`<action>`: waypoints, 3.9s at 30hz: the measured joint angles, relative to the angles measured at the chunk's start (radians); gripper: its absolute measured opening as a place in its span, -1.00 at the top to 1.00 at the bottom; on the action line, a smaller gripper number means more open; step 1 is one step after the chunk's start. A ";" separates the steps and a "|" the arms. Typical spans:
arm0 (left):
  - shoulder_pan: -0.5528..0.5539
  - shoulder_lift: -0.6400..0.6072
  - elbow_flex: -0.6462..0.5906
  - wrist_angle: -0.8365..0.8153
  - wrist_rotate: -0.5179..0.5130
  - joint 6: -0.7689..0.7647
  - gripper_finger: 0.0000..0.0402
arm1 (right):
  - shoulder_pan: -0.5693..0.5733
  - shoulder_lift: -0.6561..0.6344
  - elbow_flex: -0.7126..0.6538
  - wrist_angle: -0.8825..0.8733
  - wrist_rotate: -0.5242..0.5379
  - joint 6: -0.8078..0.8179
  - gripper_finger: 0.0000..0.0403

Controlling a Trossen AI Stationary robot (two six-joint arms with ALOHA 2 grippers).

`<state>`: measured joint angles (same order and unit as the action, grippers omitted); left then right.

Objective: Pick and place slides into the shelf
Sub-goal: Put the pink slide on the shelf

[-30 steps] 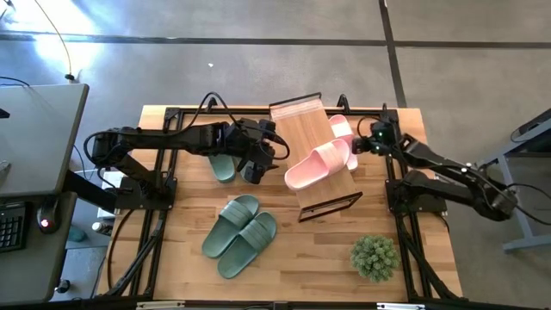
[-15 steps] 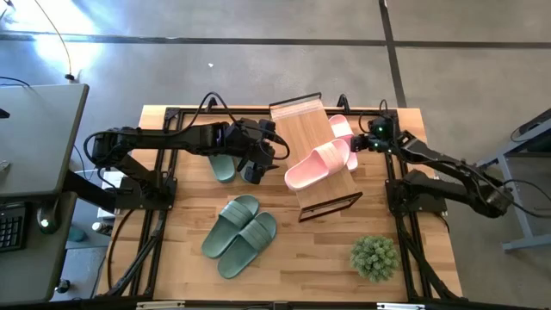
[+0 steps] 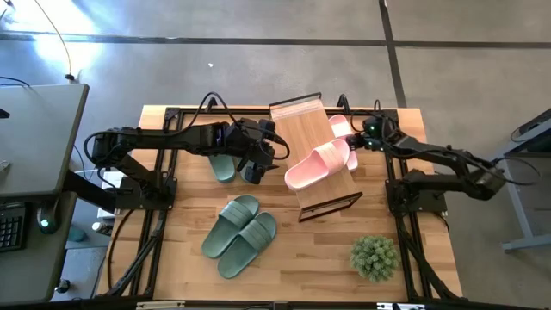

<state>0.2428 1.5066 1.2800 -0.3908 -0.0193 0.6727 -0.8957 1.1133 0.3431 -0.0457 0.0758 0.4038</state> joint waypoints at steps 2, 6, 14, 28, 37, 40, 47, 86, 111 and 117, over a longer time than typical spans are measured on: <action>0.000 0.000 0.000 0.000 0.000 0.000 -0.62 | 0.014 0.010 0.000 0.018 0.019 -0.004 0.41; 0.000 0.000 0.000 0.000 0.000 0.000 -0.62 | 0.022 0.036 0.000 0.075 0.022 -0.012 0.42; 0.000 0.000 0.000 0.000 0.000 0.000 -0.62 | 0.048 0.092 0.001 0.124 0.090 0.010 0.61; 0.000 0.000 0.000 0.001 0.000 -0.001 -0.62 | 0.048 0.094 0.001 0.144 0.128 0.038 0.99; -0.001 0.000 0.000 0.005 0.000 -0.027 -0.62 | 0.048 -0.063 0.002 0.058 0.287 0.069 1.00; -0.001 0.000 0.000 0.033 0.000 -0.027 -0.62 | 0.046 -0.135 0.002 0.034 0.316 0.088 1.00; -0.001 0.000 0.000 0.110 0.001 -0.027 -0.62 | 0.072 -0.316 0.027 -0.080 0.472 0.133 1.00; -0.001 0.205 0.000 1.001 -0.257 -0.437 -0.62 | 0.388 -0.191 0.323 0.994 0.382 0.025 1.00; -0.001 0.338 0.000 1.319 -0.381 -0.441 -0.62 | 0.454 0.085 0.481 1.197 0.305 0.147 1.00; -0.001 0.338 0.000 1.323 -0.386 -0.435 -0.62 | 0.454 0.085 0.487 1.186 0.300 0.141 1.00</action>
<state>0.2420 1.8446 1.2804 0.9320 -0.4048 0.2379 -0.4419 1.1986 0.8303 1.1404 0.3756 0.5443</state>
